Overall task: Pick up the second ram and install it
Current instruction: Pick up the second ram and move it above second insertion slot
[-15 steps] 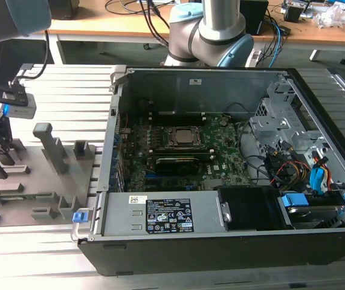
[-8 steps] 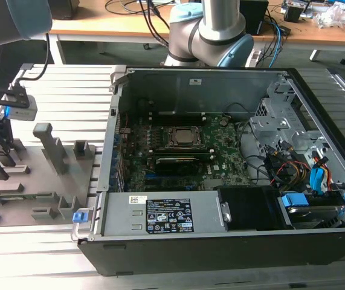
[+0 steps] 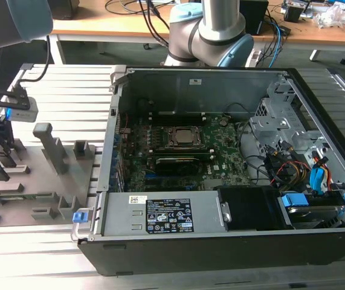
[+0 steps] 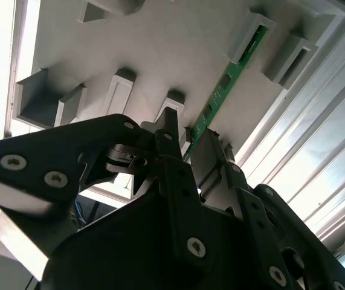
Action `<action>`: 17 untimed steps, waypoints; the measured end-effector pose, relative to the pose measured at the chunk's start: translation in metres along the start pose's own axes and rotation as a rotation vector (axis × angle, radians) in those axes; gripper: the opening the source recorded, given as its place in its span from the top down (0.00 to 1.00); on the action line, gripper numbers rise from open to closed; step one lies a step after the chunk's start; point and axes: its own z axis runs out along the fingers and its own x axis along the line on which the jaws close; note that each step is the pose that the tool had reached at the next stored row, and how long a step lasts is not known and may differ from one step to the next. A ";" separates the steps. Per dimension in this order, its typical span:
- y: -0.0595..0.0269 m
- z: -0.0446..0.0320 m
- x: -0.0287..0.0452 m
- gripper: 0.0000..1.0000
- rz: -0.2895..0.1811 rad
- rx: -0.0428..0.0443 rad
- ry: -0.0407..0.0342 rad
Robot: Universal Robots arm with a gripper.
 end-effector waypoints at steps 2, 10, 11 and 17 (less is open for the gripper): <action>-0.0001 0.0020 0.0000 0.64 0.000 0.0000 0.0001; -0.0062 0.0168 0.0204 0.64 -0.010 0.0002 0.0044; -0.0105 0.0198 0.0211 0.64 -0.012 0.0001 0.0051; -0.0165 0.0338 0.0228 0.64 -0.026 -0.0003 0.0063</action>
